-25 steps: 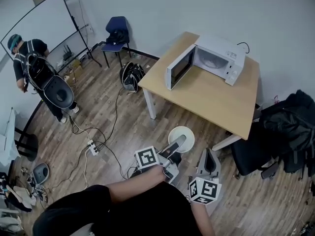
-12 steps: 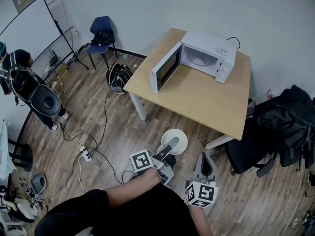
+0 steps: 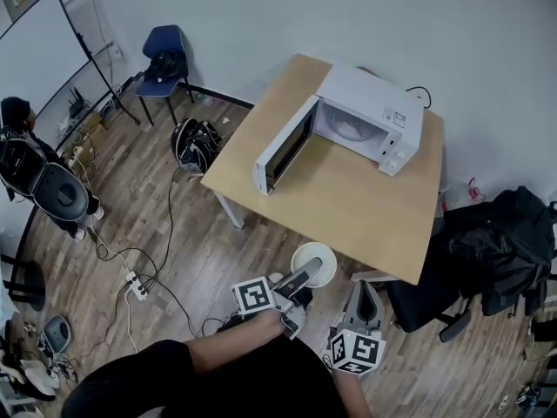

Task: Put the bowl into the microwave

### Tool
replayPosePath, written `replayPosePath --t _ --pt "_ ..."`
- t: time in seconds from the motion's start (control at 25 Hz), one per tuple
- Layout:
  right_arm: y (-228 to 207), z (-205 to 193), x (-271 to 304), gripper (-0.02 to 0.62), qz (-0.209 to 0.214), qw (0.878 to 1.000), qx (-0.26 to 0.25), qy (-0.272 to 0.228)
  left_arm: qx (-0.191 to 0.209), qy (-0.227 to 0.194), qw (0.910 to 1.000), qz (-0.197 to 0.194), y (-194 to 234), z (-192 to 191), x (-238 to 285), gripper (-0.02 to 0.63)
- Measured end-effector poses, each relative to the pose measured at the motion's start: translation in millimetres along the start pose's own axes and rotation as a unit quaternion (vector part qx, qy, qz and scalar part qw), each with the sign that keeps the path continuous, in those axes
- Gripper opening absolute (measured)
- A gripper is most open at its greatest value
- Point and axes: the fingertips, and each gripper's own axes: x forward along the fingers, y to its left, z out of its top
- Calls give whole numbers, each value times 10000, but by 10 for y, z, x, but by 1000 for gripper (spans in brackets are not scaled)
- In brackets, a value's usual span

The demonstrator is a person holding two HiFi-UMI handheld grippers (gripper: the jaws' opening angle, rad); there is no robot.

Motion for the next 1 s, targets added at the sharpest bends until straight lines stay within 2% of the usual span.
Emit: replayPosePath --t 0.4,0.52,0.72,0.84,1.0 --pt "42 377 1159 60 -294 9993 -188 144 -41 381 9992 99 272 857 669 236" --pt "66 409 1361 60 -334 9989 -298 150 276 594 9977 166 400 1003 815 236" --pt "-2 497 1626 60 -480 9984 -275 130 172 696 9970 285 527 1098 990 236" --pt "-84 524 1762 60 -540 9982 -234 111 301 769 9963 231 561 1179 1161 236" --pt "-190 537 1902 60 -544 9983 -142 118 331 626 9971 285 668 1336 1417 236"
